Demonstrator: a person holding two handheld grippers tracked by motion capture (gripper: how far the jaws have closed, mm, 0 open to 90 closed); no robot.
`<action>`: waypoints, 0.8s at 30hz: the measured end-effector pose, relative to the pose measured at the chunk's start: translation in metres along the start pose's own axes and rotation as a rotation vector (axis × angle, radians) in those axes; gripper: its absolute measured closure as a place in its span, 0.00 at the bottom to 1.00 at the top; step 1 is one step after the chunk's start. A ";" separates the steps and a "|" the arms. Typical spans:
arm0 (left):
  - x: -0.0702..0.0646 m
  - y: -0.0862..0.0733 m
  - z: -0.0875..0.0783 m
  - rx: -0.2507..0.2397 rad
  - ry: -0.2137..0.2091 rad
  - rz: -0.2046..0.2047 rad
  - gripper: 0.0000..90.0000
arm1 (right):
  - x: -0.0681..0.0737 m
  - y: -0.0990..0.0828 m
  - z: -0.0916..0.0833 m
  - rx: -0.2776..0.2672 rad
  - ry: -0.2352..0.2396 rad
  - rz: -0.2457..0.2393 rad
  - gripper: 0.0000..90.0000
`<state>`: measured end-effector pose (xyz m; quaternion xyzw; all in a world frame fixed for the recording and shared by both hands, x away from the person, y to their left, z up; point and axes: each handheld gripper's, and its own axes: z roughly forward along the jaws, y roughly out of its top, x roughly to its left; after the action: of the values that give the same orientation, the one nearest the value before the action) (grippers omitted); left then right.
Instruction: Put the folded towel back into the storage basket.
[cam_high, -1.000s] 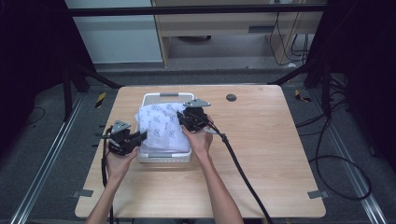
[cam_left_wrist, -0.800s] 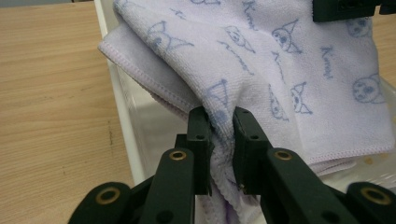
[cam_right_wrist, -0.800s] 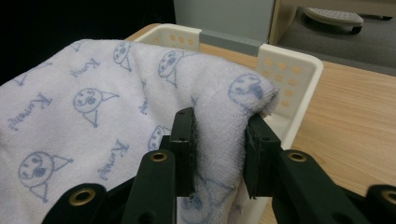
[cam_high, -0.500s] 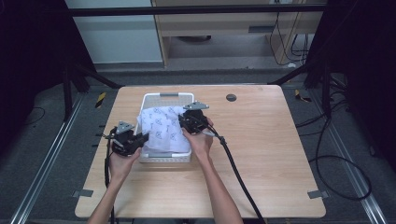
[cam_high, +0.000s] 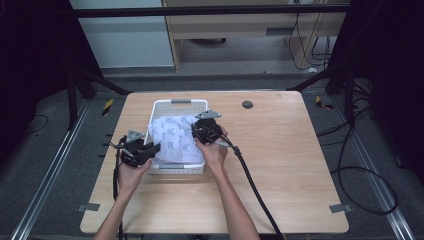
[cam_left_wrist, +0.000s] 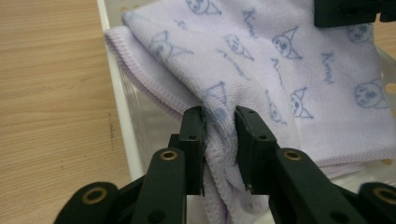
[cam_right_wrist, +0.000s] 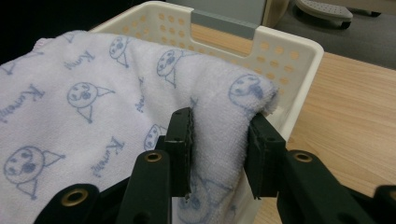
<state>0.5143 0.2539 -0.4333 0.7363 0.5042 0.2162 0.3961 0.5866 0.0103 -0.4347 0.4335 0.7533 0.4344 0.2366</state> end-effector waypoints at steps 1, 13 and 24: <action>0.001 0.000 0.000 -0.003 0.003 -0.004 0.79 | 0.000 0.000 0.000 0.001 -0.002 -0.003 0.72; 0.003 0.004 -0.017 -0.070 0.007 -0.019 0.70 | -0.003 0.005 -0.012 -0.051 -0.017 -0.040 0.55; 0.004 0.001 -0.038 -0.135 0.002 0.000 0.52 | -0.014 0.001 -0.045 -0.082 0.041 -0.048 0.31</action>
<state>0.4894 0.2716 -0.4100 0.7077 0.4887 0.2506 0.4445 0.5613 -0.0213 -0.4109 0.3961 0.7497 0.4679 0.2492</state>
